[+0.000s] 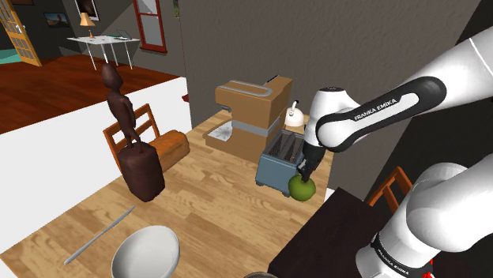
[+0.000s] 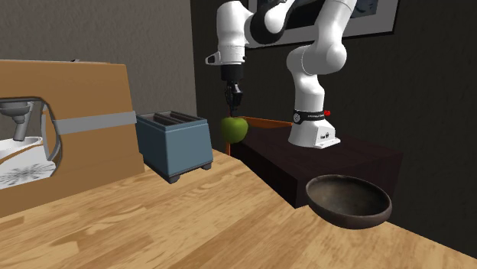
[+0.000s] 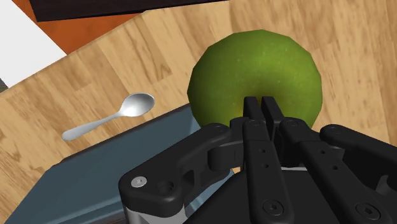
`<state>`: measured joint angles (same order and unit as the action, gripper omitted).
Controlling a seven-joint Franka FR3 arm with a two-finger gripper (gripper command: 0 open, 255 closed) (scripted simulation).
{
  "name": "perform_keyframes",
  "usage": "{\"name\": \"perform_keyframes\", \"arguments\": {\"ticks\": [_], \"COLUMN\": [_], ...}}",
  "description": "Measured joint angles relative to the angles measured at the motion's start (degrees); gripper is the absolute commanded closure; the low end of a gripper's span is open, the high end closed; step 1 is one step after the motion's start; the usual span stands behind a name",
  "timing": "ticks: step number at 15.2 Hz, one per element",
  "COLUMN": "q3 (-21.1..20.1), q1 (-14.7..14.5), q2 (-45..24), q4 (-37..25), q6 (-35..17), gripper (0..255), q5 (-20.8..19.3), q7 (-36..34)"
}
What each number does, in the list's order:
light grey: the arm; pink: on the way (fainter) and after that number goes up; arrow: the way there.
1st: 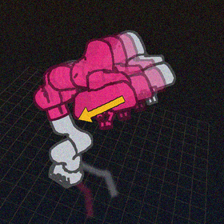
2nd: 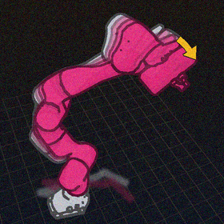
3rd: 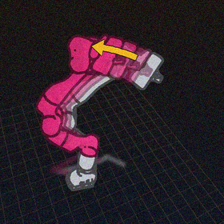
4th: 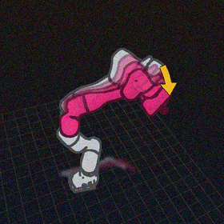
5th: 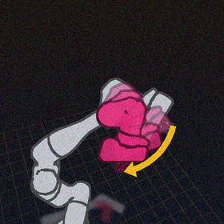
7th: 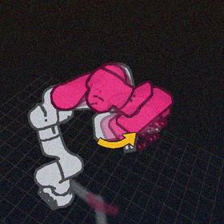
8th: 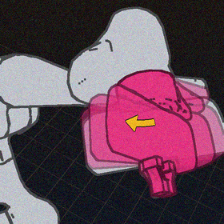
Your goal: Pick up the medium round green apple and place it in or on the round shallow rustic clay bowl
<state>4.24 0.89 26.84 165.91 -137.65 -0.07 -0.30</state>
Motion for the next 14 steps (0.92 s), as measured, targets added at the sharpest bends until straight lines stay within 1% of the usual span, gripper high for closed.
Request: {"name": "perform_keyframes", "arguments": {"ticks": [8, 10, 14], "q3": [-0.3, -1.7, -6.4], "q1": [0.3, -0.8, -5.1], "q2": [6.0, 7.8, 13.6], "q4": [-2.8, -2.1, 0.2], "q6": [8.8, 9.9, 13.2], "gripper": [255, 255, 255], "q5": [-0.3, 0.7, 4.3], "q7": [-0.3, -2.0, -7.9]}}
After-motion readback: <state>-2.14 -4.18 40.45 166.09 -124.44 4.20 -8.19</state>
